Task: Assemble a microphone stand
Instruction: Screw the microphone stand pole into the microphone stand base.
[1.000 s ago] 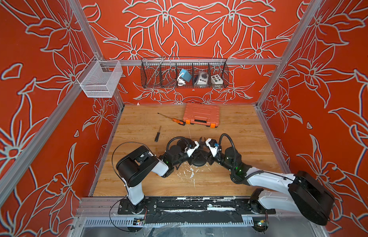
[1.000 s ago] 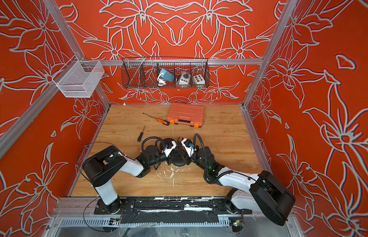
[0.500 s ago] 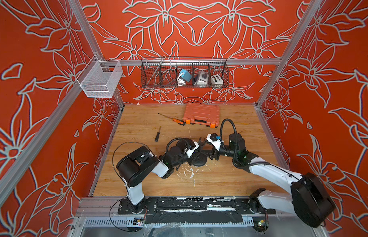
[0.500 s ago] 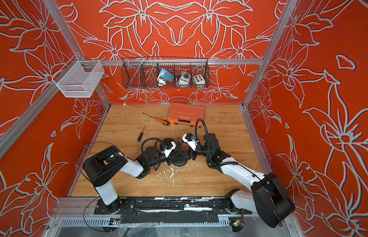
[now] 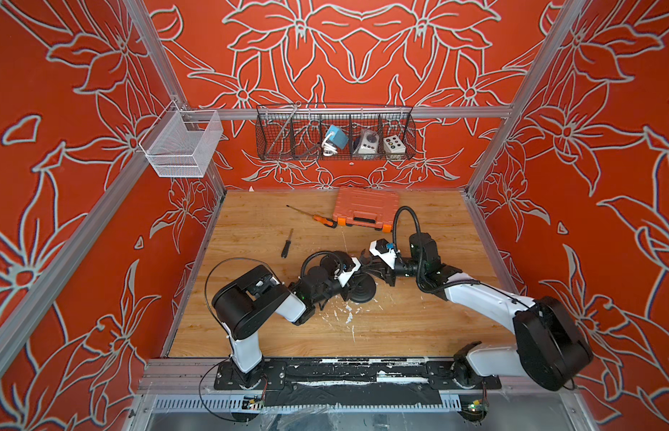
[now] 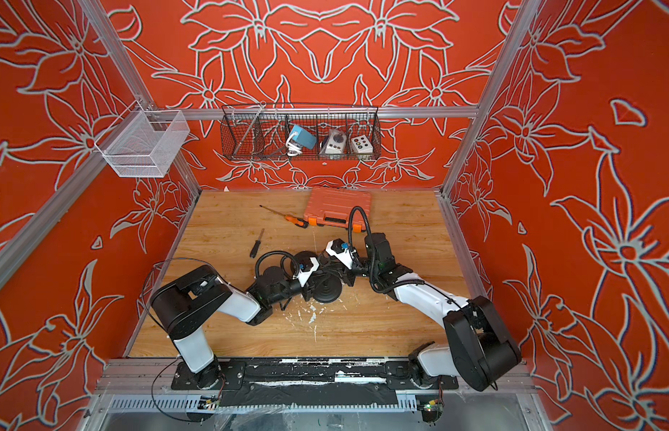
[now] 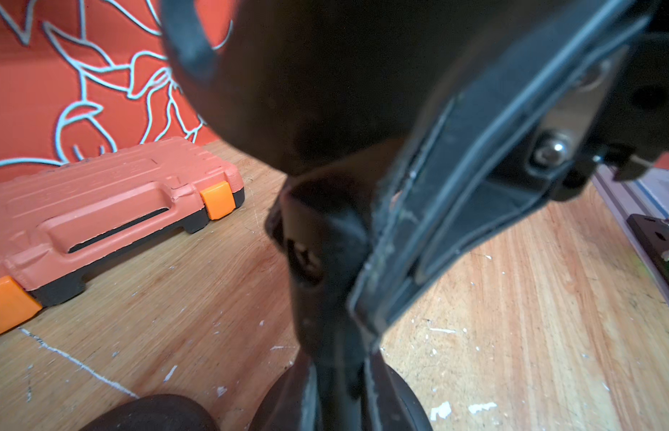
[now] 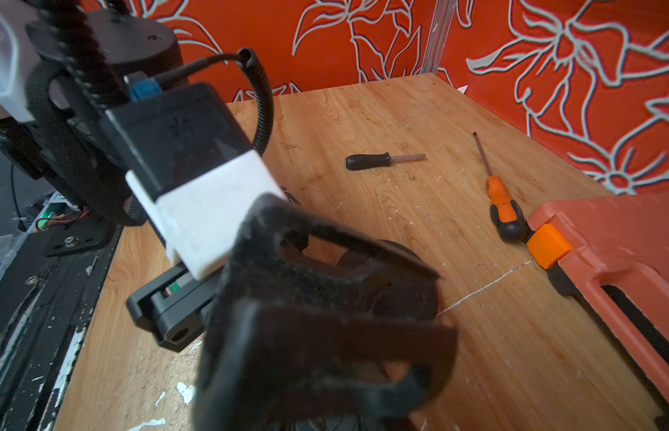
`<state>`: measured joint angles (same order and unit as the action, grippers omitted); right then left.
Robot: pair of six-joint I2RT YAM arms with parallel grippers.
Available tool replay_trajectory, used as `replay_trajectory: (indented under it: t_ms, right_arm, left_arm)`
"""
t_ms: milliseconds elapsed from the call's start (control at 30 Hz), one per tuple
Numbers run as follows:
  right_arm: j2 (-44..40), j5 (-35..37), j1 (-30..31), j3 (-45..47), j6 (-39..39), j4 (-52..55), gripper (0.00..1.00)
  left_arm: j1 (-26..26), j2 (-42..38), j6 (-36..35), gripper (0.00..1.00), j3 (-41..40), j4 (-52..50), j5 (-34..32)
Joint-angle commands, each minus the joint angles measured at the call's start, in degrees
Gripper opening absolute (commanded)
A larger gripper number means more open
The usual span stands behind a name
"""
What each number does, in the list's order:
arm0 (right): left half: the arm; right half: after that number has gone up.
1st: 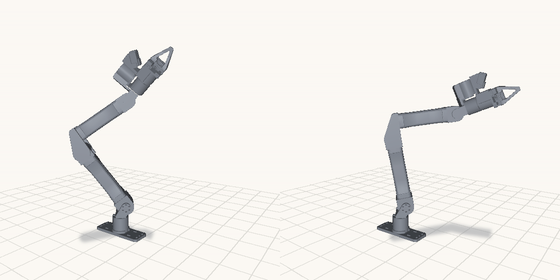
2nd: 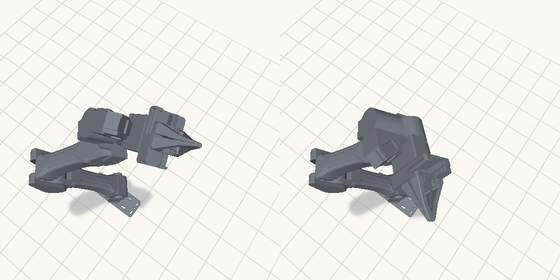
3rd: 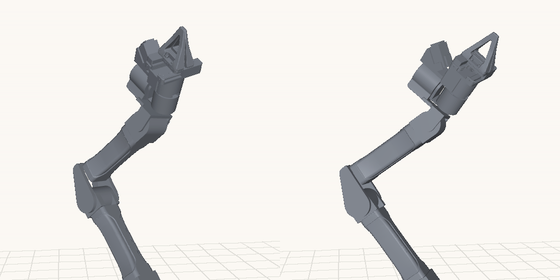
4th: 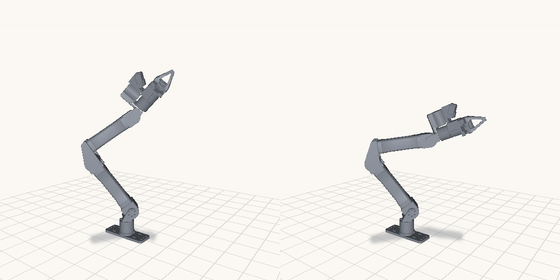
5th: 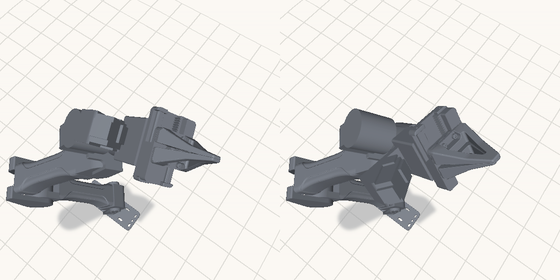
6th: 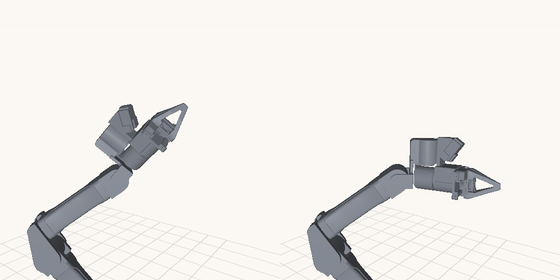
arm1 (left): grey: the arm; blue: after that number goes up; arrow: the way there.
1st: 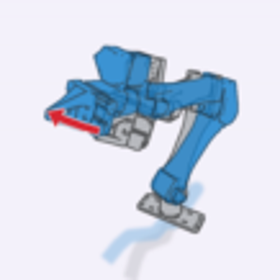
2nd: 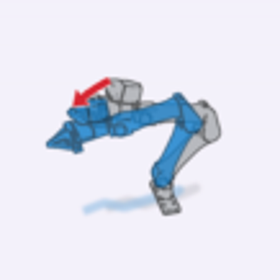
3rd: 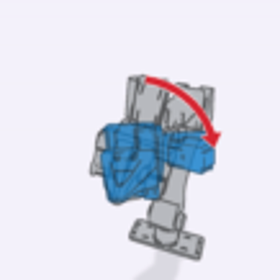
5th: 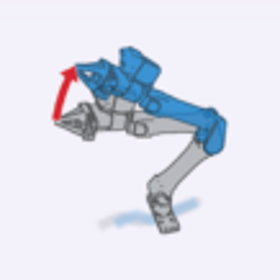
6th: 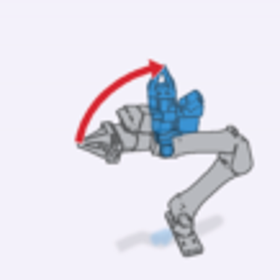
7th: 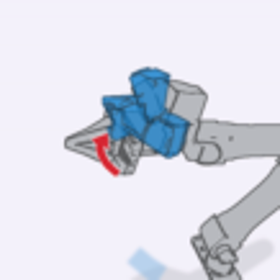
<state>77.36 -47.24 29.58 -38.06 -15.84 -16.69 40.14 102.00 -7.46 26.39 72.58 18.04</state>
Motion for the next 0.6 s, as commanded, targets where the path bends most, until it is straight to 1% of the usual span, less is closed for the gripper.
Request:
replay_trajectory:
  t_ms: [0,67,133,200,300,400,467,567]
  right_arm:
    - [1.01,-1.89,0.46,1.18,1.01,-1.37,0.00]
    - [1.04,0.42,0.62,2.87,3.60,-3.25,0.00]
    - [0.50,5.65,1.43,5.71,7.02,-6.04,0.00]
    - [-0.62,12.78,3.34,9.83,9.83,-9.86,0.00]
    - [-2.73,24.64,7.74,14.95,13.51,-14.54,0.00]
    - [-6.33,34.96,11.40,18.23,17.98,-16.83,0.00]
    - [-8.21,40.89,13.31,18.72,20.58,-14.88,0.00]
    - [-9.80,48.56,16.77,18.93,22.83,-11.90,0.00]
  left_arm:
    - [0.10,1.45,-0.58,0.06,-0.57,-1.74,-0.46]
    - [0.11,1.59,-0.29,0.07,-0.46,-1.82,-0.39]
    - [0.11,1.51,0.20,0.11,-0.29,-1.76,-0.12]
    - [0.19,1.38,0.80,0.22,-0.25,-1.33,-0.11]
    - [0.29,0.79,2.23,0.33,-0.27,-0.50,-0.24]
    - [0.38,0.00,6.06,0.36,-0.72,2.91,-1.36]
    - [0.38,-0.56,7.43,0.37,-0.74,4.57,-2.12]
    - [0.38,-2.06,7.66,0.38,0.20,3.00,-2.75]
